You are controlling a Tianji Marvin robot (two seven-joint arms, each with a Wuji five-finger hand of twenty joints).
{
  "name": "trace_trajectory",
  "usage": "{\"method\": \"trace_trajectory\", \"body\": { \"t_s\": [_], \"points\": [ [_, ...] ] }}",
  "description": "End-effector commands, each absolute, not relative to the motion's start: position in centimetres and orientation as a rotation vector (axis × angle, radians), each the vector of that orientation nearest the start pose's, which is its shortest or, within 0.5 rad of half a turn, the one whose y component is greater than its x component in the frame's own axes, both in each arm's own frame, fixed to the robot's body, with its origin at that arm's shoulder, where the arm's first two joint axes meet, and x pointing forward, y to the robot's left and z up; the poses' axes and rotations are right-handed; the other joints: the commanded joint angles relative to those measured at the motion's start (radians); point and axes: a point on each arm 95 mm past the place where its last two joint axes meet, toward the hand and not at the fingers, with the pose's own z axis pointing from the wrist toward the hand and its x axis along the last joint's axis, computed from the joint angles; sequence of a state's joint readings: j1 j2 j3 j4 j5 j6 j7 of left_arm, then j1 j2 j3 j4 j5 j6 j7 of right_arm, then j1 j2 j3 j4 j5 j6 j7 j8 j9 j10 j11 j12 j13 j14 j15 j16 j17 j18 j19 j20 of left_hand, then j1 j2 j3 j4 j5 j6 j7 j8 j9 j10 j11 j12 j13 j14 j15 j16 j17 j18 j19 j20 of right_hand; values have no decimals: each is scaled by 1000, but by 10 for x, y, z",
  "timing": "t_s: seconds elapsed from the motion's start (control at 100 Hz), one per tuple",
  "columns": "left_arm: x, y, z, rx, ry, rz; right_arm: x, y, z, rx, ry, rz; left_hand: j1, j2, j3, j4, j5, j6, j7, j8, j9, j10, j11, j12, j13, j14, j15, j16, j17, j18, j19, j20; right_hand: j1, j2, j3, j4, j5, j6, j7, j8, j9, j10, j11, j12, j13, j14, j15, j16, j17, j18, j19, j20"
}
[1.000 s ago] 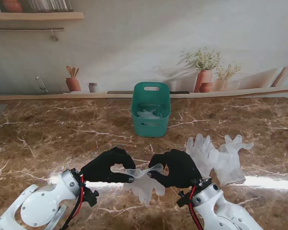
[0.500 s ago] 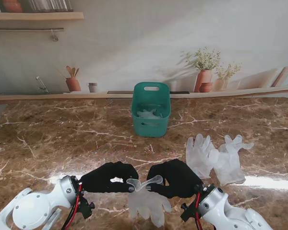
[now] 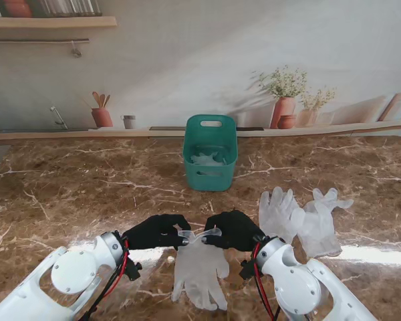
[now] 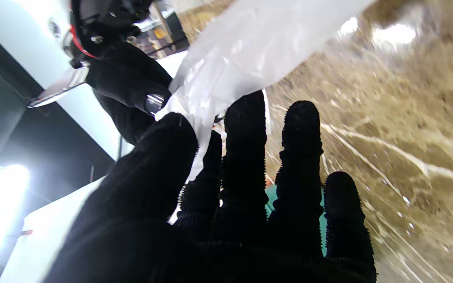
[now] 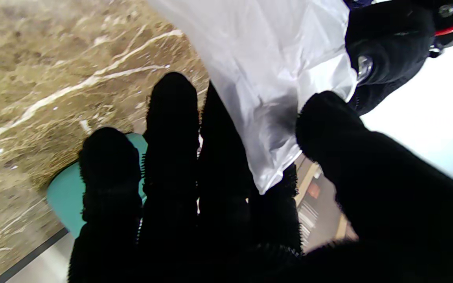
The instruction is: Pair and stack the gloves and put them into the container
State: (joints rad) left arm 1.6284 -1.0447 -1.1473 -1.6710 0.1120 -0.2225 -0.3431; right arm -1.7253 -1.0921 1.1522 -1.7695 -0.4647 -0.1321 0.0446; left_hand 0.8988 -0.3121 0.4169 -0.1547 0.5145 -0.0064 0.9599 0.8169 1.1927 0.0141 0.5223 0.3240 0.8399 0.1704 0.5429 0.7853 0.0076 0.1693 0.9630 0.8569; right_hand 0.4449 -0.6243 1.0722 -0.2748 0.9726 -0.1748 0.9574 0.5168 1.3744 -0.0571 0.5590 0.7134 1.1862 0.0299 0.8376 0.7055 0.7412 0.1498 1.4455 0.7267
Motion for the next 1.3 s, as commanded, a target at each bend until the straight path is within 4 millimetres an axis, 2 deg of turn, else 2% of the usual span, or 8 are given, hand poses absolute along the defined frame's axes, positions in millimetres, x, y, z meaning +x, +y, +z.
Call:
{"method": "trace_trajectory", "body": {
  "t_s": [0.0, 0.41, 0.77, 0.91, 0.97, 0.99, 1.04, 1.29],
  "points": [
    [362, -58, -339, -1973, 1588, -2113, 348, 55, -334, -1905, -1606, -2207, 29, 20, -22, 6, -36, -7, 22, 20, 27, -3, 35, 6, 25, 15, 41, 18, 5, -24, 48, 26, 30, 8, -9, -16, -13, -30, 16, -10, 30, 8, 26, -2, -13, -15, 29, 19, -12, -10, 42, -13],
    [409, -89, -359, -1862, 1556, -1889, 411, 52, -363, -1977, -1830, -2227, -5, -9, 42, -6, -35, -13, 41, 20, 33, -13, 63, 16, 35, 15, 96, 17, 23, -21, 93, 52, 11, -12, 10, -19, -7, -53, 8, -25, 15, -8, 50, 17, -34, -27, 54, 20, -24, -15, 37, -20],
    [422, -97, -372, -1805, 1527, -1720, 432, 53, -380, -2010, -2046, -2234, -31, -24, 65, -6, -13, -47, 27, -5, 7, -8, 58, 15, 15, 18, 87, 0, 32, -1, 102, 45, -6, -31, 30, -14, -6, -63, 3, -53, 5, -14, 34, -5, -41, -34, 22, -7, -24, -19, 21, -37],
    [421, -98, -376, -1821, 1499, -1694, 434, 52, -384, -2058, -2117, -2234, -49, -1, 46, 2, 3, 3, -181, -284, -201, 49, -49, 17, -182, 20, -47, -71, -34, 6, 3, -41, -39, -61, -7, 2, -102, -12, -118, -123, -116, -22, -54, -71, -144, -38, -101, -56, -103, -43, -64, -71],
    [420, -96, -377, -1809, 1508, -1677, 435, 49, -385, -2069, -2149, -2240, -139, 18, 161, 10, 30, 30, -344, -423, -340, 59, -109, 5, -285, 11, -117, -125, -68, -2, -49, -80, -83, -52, -11, 53, -103, 28, -326, -43, -189, -23, -88, -96, -194, -35, -152, -71, -141, -54, -106, -59],
    [419, -95, -377, -1804, 1512, -1674, 435, 49, -385, -2073, -2159, -2243, -166, 27, 190, 23, 35, 41, -382, -452, -373, 61, -117, 2, -311, 10, -133, -137, -77, -6, -66, -88, -113, -36, -17, 127, -116, 48, -453, 52, -244, -24, -112, -113, -223, -35, -179, -80, -163, -57, -134, -52],
    [417, -93, -377, -1801, 1516, -1669, 435, 46, -385, -2082, -2179, -2236, -213, 46, 233, 57, 19, 59, -466, -494, -460, 64, -138, -10, -368, 6, -167, -163, -81, -19, -121, -115, -136, -37, -43, 144, -185, 68, -538, 59, -332, -20, -158, -141, -268, -35, -233, -104, -203, -60, -181, -60],
    [403, -81, -370, -1753, 1450, -1743, 427, 31, -375, -2057, -2223, -2331, -264, 24, 92, 57, -10, 72, -709, -619, -742, 32, -248, -79, -556, -60, -325, -334, -56, -117, -450, -317, -194, 17, -196, 156, -351, 112, -639, 10, -566, -6, -259, -280, -405, -29, -450, -230, -319, -56, -437, -138]
  ]
}}
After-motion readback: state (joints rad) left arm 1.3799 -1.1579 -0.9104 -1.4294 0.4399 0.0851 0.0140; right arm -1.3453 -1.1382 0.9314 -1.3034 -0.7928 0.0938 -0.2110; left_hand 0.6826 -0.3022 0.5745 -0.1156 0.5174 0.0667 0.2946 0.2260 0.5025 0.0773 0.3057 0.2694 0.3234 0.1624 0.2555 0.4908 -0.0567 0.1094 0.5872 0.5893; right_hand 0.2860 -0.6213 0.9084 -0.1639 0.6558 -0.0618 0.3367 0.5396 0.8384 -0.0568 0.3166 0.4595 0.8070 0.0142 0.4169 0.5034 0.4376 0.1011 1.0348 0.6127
